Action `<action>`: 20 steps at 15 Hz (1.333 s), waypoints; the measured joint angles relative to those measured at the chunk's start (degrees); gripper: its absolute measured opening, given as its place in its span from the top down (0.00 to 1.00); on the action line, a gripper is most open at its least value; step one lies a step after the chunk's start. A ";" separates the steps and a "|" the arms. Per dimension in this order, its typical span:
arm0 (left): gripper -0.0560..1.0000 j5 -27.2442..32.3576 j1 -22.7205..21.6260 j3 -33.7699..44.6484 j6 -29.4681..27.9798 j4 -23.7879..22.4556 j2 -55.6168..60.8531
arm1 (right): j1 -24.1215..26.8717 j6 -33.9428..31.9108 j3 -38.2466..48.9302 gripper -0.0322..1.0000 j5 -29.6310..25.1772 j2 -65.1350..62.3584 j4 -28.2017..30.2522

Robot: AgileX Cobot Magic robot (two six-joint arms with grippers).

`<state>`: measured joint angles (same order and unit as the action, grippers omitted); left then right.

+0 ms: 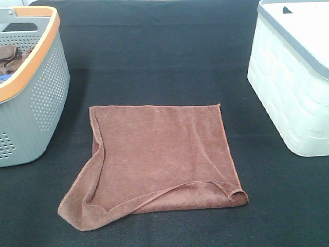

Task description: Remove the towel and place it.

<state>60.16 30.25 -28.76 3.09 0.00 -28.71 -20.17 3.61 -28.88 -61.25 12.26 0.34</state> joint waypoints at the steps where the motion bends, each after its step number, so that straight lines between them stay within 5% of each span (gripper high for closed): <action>1: 0.34 0.00 0.00 0.00 0.00 0.00 0.00 | 0.00 0.00 0.00 0.14 0.00 0.00 0.00; 4: 0.34 0.00 -2.64 0.00 0.00 0.29 2.69 | 1.32 0.00 0.00 0.14 0.00 0.00 0.00; 8: 0.34 -0.06 -22.35 0.00 0.00 0.00 22.23 | 13.98 -0.06 0.11 0.14 0.06 -4.87 0.00; 9: 0.34 -0.06 -22.35 0.00 0.00 0.00 22.23 | 13.98 -0.06 0.11 0.14 0.06 -4.87 0.00; 11: 0.34 0.11 -29.45 -0.11 0.00 0.00 28.82 | 18.22 -0.06 0.11 0.14 0.06 -10.03 0.00; 20: 0.34 0.06 -31.34 -0.11 0.17 0.34 28.99 | 18.68 -0.06 0.11 0.14 0.06 -12.66 -0.34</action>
<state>60.22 -1.09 -28.88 3.27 0.34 0.29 -1.49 3.55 -28.76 -61.19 -0.40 0.00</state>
